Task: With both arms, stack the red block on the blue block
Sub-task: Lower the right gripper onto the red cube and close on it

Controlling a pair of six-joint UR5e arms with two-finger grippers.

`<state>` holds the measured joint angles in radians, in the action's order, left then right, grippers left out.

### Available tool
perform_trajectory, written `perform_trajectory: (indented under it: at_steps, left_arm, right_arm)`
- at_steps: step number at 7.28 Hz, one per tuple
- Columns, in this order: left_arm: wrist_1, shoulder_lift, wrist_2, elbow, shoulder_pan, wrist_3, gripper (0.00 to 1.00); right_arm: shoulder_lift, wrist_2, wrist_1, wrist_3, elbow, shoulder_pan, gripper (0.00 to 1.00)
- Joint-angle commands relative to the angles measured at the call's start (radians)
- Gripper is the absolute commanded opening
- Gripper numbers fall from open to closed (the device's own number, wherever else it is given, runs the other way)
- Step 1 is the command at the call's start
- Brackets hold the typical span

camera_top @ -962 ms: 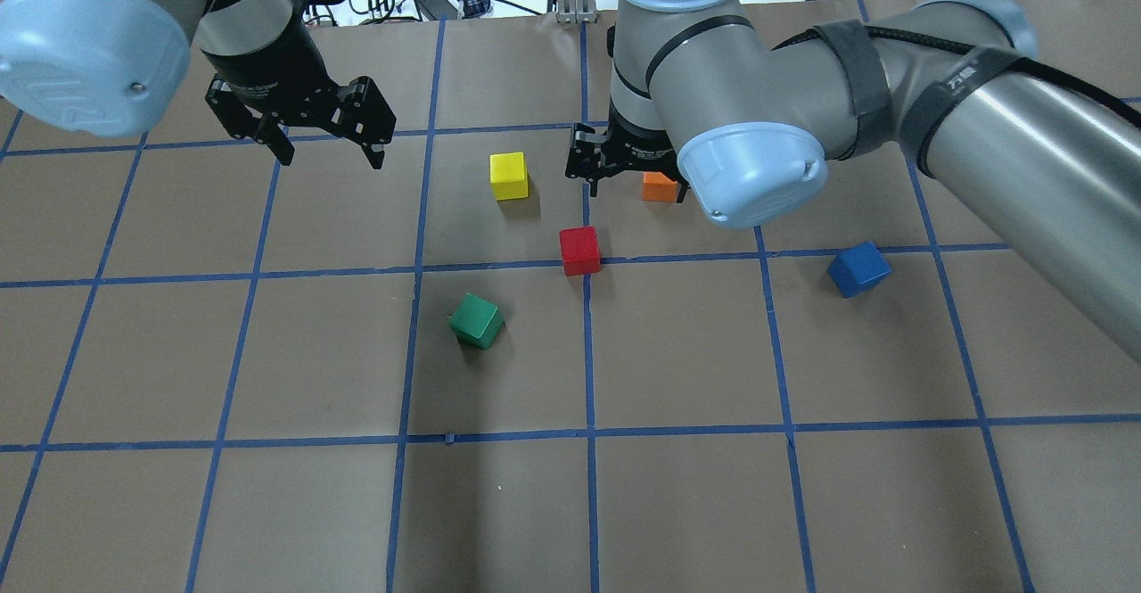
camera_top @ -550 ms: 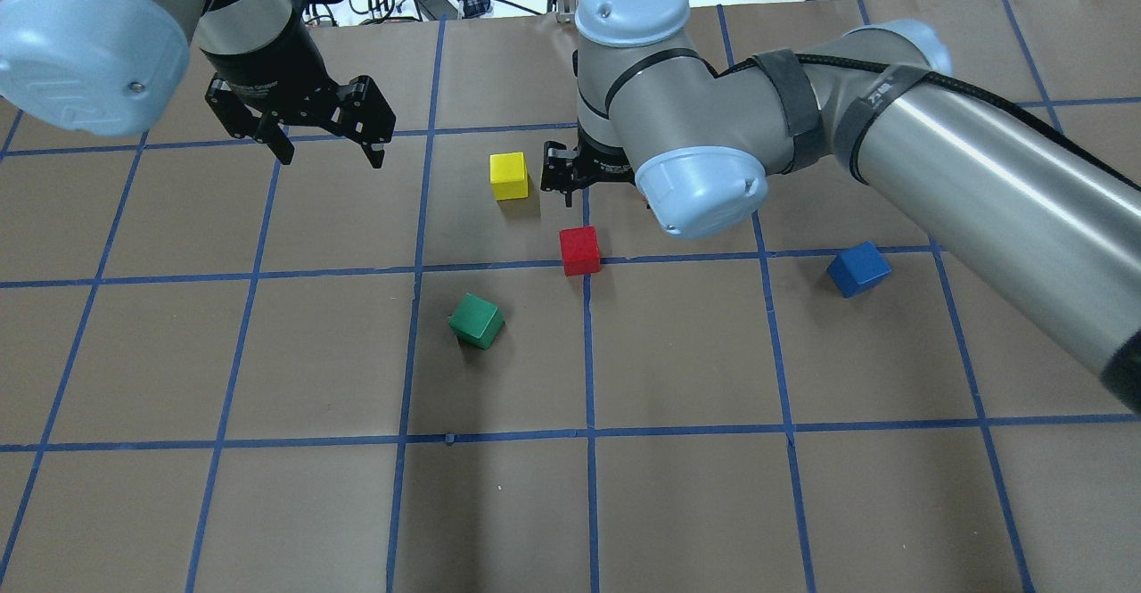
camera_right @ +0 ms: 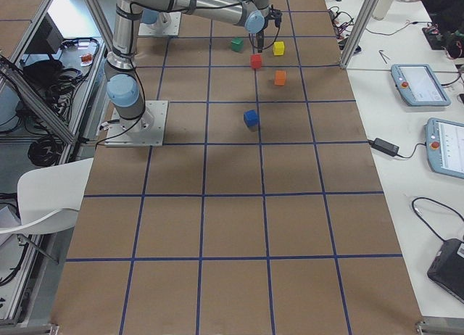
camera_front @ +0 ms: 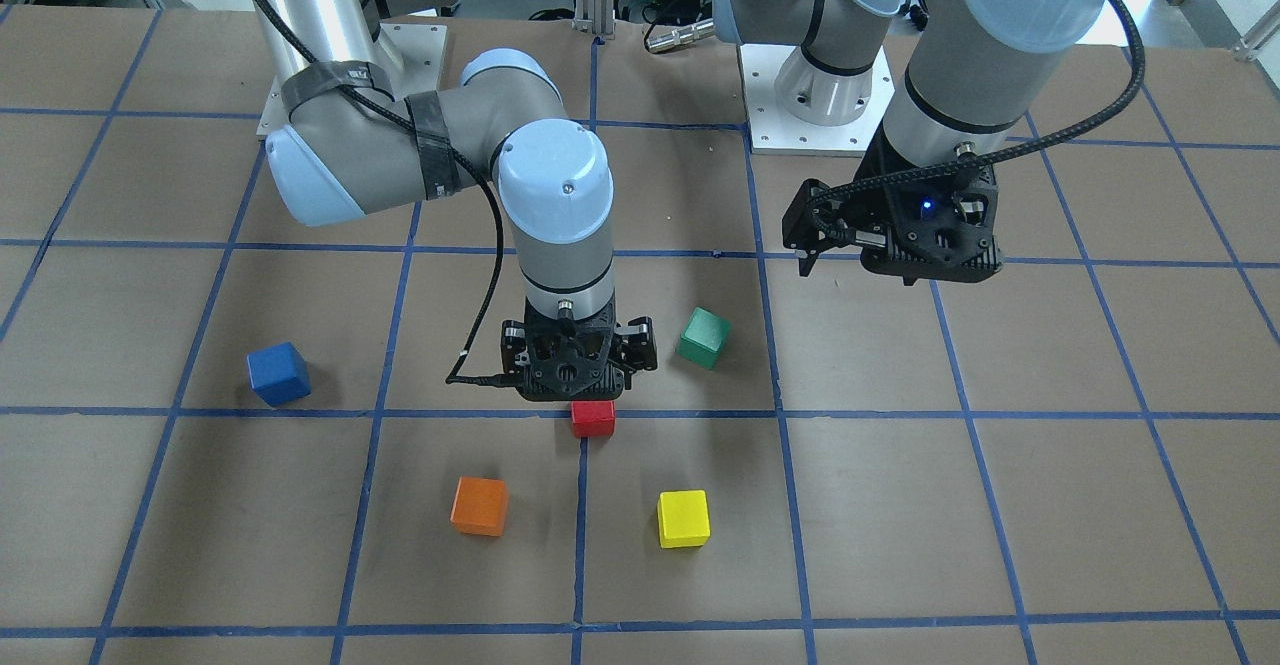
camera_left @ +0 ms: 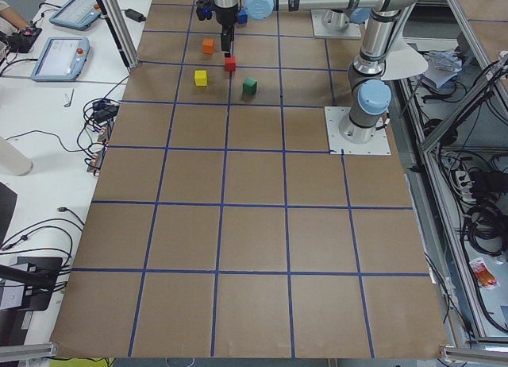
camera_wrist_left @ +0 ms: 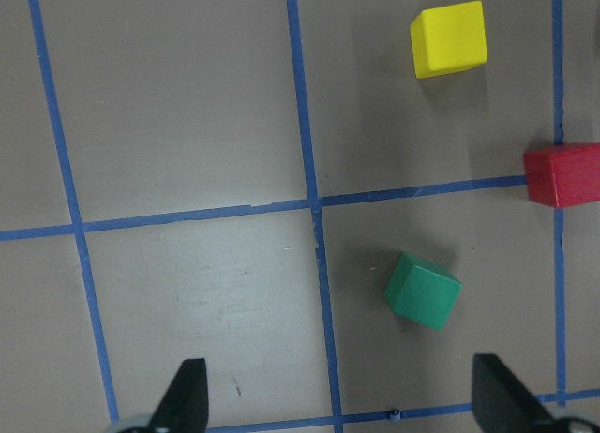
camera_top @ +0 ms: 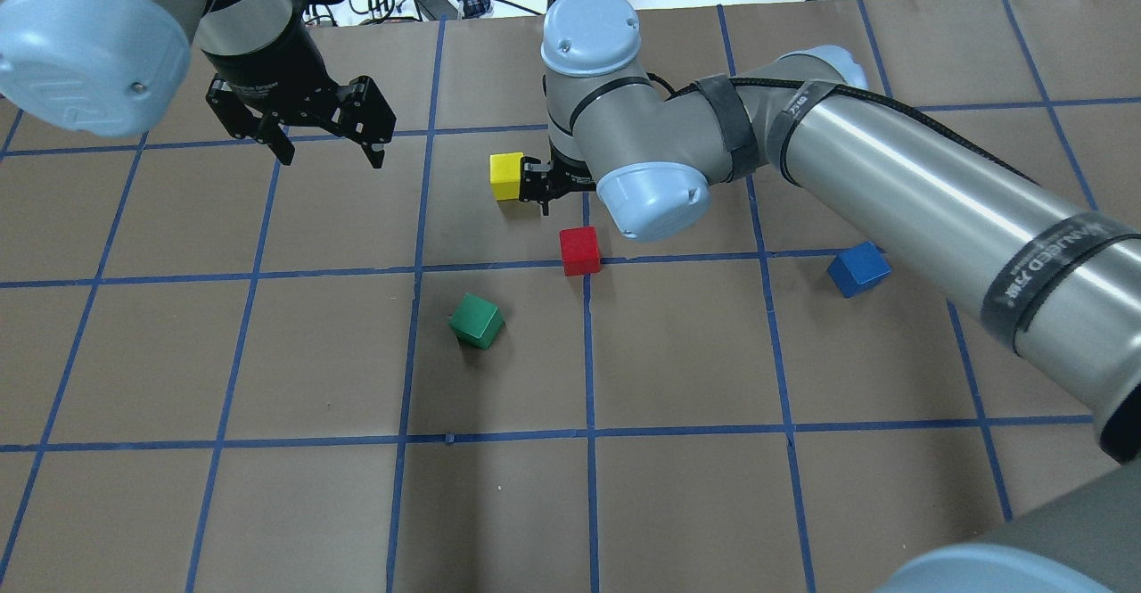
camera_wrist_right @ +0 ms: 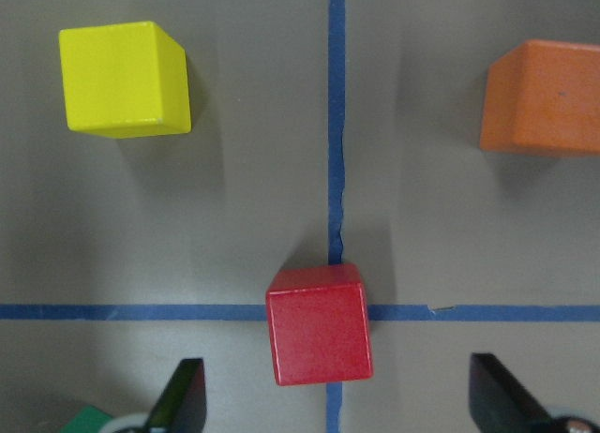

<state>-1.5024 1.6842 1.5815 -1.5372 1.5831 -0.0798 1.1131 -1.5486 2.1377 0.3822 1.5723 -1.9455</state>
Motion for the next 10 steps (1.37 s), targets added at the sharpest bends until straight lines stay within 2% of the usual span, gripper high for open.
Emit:
perform_trajectory:
  at_steps: [1,5,9,10]
  left_arm:
    - [0.004,0.005,-0.002,-0.001,0.0,0.0,1.0]
    - [0.005,0.011,-0.003,-0.003,0.001,0.003,1.0]
    - [0.01,0.015,-0.006,-0.001,0.001,0.006,1.0]
    - [0.013,0.015,-0.006,-0.001,0.001,0.006,1.0]
  right_arm:
    - [-0.026,0.004,0.027,0.012,0.002,-0.001,1.0]
    - [-0.051,0.004,0.054,0.0,0.041,0.0,1.0]
    - [-0.116,0.007,0.083,-0.008,0.035,0.0,1.0]
    - [-0.124,0.007,0.114,-0.008,0.037,0.0,0.92]
